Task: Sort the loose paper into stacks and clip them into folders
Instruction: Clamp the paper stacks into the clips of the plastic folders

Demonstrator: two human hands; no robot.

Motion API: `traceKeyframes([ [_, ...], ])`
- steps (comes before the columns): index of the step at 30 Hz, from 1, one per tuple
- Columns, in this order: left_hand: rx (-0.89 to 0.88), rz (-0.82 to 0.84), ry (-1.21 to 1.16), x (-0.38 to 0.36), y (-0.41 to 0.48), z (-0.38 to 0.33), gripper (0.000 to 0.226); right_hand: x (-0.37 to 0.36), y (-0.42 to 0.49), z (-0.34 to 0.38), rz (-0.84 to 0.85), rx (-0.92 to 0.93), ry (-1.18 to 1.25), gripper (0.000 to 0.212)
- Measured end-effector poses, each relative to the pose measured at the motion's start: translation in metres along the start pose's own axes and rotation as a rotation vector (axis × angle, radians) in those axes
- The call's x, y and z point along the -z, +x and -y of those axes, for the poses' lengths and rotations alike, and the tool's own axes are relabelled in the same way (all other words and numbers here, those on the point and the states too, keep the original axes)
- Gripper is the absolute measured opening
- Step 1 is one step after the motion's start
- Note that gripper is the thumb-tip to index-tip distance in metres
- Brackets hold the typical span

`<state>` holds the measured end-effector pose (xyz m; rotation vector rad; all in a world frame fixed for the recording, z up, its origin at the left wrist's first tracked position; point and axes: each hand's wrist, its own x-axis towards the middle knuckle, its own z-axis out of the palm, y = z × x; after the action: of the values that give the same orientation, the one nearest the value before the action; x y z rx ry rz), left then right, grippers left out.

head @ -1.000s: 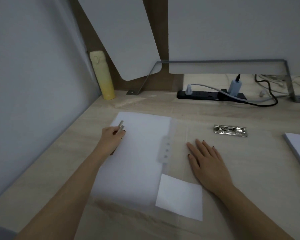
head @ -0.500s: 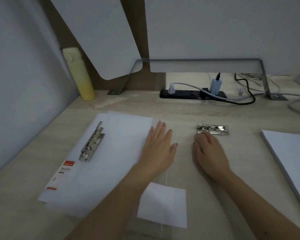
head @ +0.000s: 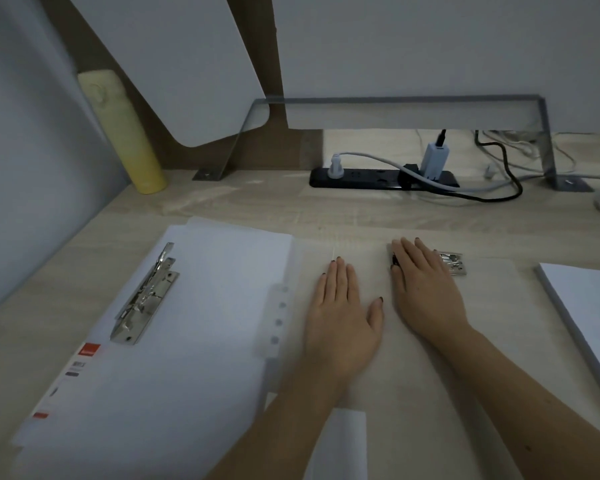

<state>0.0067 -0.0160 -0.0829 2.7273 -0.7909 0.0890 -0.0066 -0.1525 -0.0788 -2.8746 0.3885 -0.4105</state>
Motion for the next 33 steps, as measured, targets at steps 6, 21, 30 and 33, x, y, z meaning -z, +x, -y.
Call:
traceKeyframes([
  [6, 0.038, -0.054, -0.017, -0.004, -0.001, -0.004, 0.078, -0.003, 0.001, -0.004, 0.028, 0.033, -0.04, 0.06],
  [21, 0.037, -0.035, -0.036, -0.003, -0.001, -0.002, 0.088, 0.019, 0.005, -0.012, -0.18, -0.126, 0.369, 0.033],
  [30, 0.046, 0.013, 0.011, -0.003, 0.001, 0.0, 0.093, 0.04, 0.012, -0.045, -0.402, -0.529, 0.739, 0.026],
  [33, 0.051, 0.049, 0.028, -0.002, 0.001, 0.003, 0.095, 0.059, 0.008, -0.058, -0.384, -0.619, 0.8, 0.032],
])
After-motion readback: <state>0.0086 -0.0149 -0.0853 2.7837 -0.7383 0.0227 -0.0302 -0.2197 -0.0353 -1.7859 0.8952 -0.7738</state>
